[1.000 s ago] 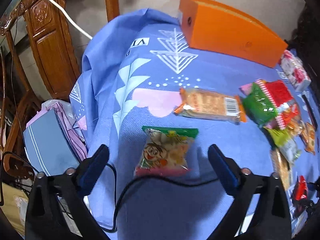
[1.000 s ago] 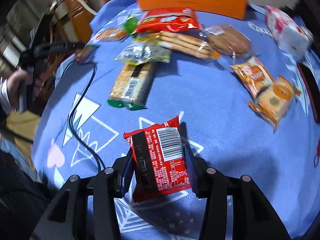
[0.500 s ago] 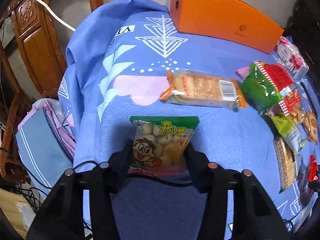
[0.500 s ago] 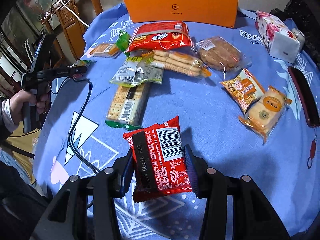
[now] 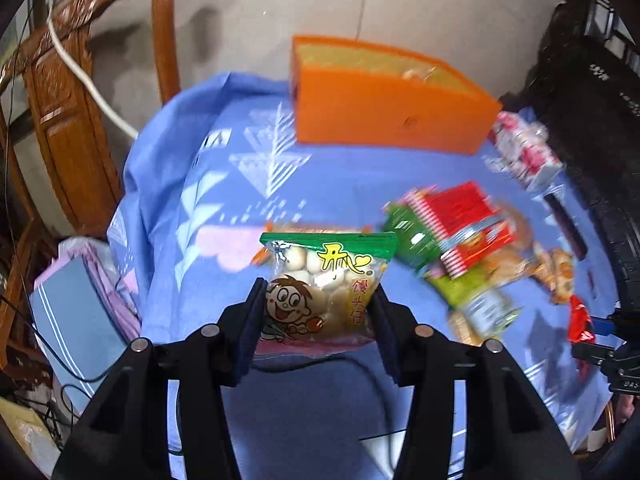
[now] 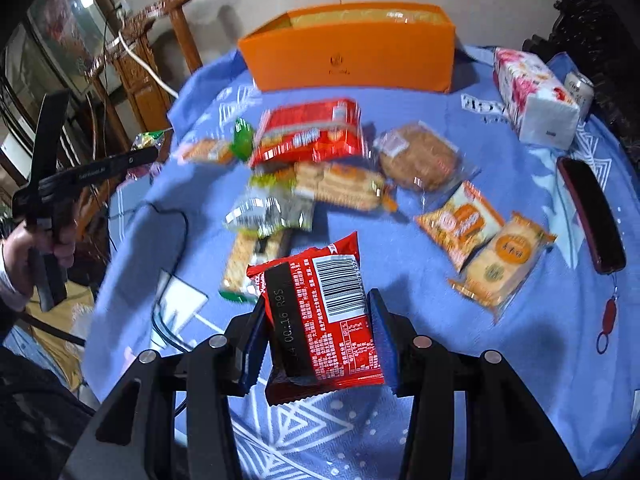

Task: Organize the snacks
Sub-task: 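Carry both packs over the orange box and open both tools to drop them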

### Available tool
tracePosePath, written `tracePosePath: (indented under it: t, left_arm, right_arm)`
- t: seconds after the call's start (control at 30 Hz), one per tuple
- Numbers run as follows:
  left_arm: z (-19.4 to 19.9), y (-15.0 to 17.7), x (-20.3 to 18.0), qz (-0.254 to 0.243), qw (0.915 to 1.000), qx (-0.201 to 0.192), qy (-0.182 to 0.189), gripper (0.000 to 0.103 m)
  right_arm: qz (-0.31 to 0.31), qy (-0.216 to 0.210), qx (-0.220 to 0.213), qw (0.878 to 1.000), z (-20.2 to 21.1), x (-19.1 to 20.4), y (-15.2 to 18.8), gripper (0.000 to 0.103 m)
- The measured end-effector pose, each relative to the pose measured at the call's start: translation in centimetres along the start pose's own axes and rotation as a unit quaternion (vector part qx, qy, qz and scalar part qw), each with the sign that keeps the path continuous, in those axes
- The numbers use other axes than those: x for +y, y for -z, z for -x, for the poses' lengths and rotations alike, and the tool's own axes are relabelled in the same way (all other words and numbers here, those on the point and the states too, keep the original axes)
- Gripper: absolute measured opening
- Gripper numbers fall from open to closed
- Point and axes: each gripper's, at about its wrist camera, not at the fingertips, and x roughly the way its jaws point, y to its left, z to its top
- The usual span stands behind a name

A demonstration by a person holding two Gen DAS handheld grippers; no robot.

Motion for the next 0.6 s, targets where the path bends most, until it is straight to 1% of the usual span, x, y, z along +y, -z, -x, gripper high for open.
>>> tracePosePath:
  t: [0.1,0.23,0.33,0.43,0.6]
  left_arm:
    - [1.3,-2.1,-1.4,-0.009,0.9998,-0.017,0.009,0.049]
    - [2.6,-6.1,-2.8,-0.010,0.9987,-0.043,0.026,0.049]
    - [3.2,-9.8,-3.7,-0.009,0.9973,-0.065,0.033,0.049]
    - [3.6,-14.1,-4.7,-0.013,0.9953,-0.088,0.037,0.049]
    - [3.5,-20.7,-6.6,-0.030,0.9918,-0.119,0.036,0.049]
  right_arm:
    - [-0.003,-0.010,-0.023,1.000,1.4,-0.1,-1.7,0.047]
    - [0.001,-0.026,-0.062,0.998,3.4,-0.3,-5.5,0.047]
    - [0.017,-0.035,-0.104,0.994,5.2,-0.4,-9.6,0.047]
    - [0.032,-0.040,-0.151,0.987,6.9,-0.7,-15.0,0.047]
    - [0.041,-0.037,-0.212,0.976,8.1,-1.8,-23.0,0.047]
